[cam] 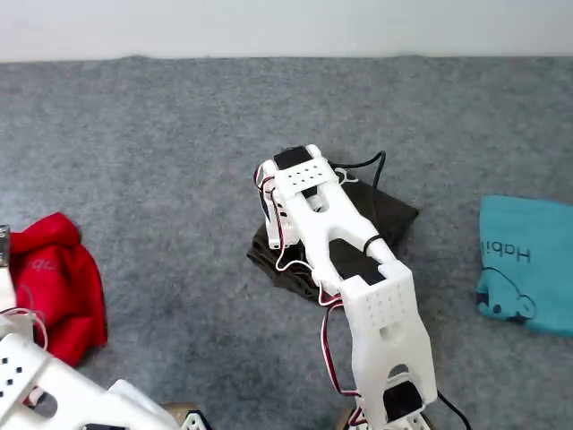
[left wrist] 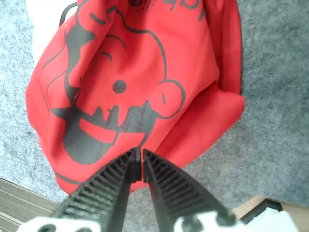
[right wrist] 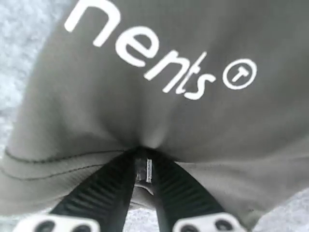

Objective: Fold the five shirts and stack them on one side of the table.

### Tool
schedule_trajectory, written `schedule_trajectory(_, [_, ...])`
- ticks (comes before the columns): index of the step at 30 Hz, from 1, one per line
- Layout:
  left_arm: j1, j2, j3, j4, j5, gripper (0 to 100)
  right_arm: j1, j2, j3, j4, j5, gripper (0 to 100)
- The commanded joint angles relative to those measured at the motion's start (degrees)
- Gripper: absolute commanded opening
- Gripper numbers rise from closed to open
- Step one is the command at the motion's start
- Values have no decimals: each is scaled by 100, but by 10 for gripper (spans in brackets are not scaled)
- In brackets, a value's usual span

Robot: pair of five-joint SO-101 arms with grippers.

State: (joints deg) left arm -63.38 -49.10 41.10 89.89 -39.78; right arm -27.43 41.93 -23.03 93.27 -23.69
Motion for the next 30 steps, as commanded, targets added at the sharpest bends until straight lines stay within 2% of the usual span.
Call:
schedule_trajectory(1, [-44,-97,-31,-97,-53,15,-66,-268,-527,453,-26,9])
schedule_trajectory(5, [-26,-97,-31,-97,-53,15,-75,-769,-1037,611,-9,9])
schedule_trajectory(10, [-18,-97,-31,-105,-53,15,-189,-558,-1116,-92,343,9])
schedule_trajectory(19, [-9,-97,-31,-123,-53,15,-1314,391,-1152,-207,360,9])
schedule_trajectory(22, [-9,-97,-31,-123,-53,15,-1147,119,-1152,-207,360,9])
schedule_trajectory(30, [-9,-79,-22,-123,-53,15,171,-998,-1152,57,352,9])
